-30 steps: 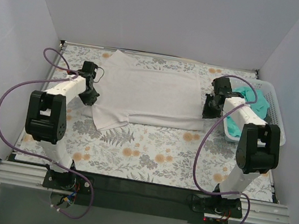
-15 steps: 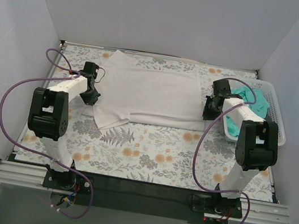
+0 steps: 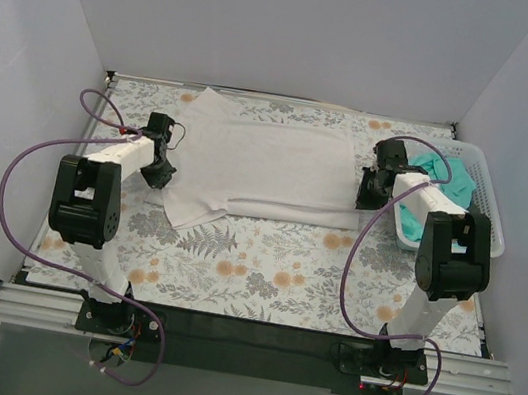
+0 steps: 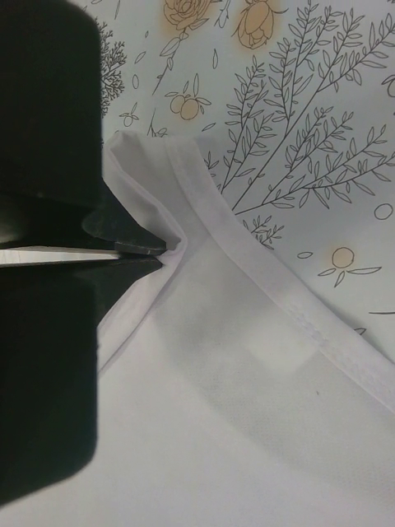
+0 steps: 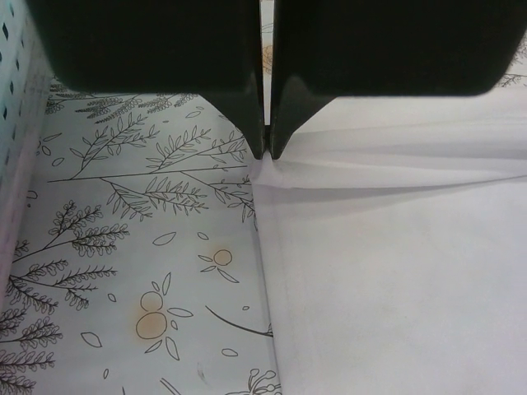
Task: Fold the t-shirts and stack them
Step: Fold the tshirt
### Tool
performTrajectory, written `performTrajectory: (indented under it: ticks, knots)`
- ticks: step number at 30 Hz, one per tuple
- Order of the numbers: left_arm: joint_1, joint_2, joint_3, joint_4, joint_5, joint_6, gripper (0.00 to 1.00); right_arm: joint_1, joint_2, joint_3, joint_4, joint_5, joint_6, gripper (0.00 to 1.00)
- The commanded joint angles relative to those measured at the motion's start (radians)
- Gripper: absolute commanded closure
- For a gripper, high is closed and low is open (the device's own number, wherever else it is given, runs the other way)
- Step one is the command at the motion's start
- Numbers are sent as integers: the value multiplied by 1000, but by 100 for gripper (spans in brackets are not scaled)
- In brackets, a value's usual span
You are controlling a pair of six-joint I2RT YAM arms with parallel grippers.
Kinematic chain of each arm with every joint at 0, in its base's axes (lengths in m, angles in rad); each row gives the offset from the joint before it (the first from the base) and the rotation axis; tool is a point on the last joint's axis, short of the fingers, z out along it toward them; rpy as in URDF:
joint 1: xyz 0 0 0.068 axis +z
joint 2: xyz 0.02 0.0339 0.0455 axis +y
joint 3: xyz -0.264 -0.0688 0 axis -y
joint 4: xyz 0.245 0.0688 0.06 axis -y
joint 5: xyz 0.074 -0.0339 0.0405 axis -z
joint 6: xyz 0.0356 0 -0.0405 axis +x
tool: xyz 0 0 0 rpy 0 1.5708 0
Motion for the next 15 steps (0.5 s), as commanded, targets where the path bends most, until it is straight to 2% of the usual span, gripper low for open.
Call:
performTrajectory:
  ticks: [1,15]
  knots:
    - [6,-63,-9,16,-57,-17,100,-8,7,39,33,-13,7,99]
    - [6,-86,-36,14,-77,-37,100,-6,71,73,57,-33,7,99]
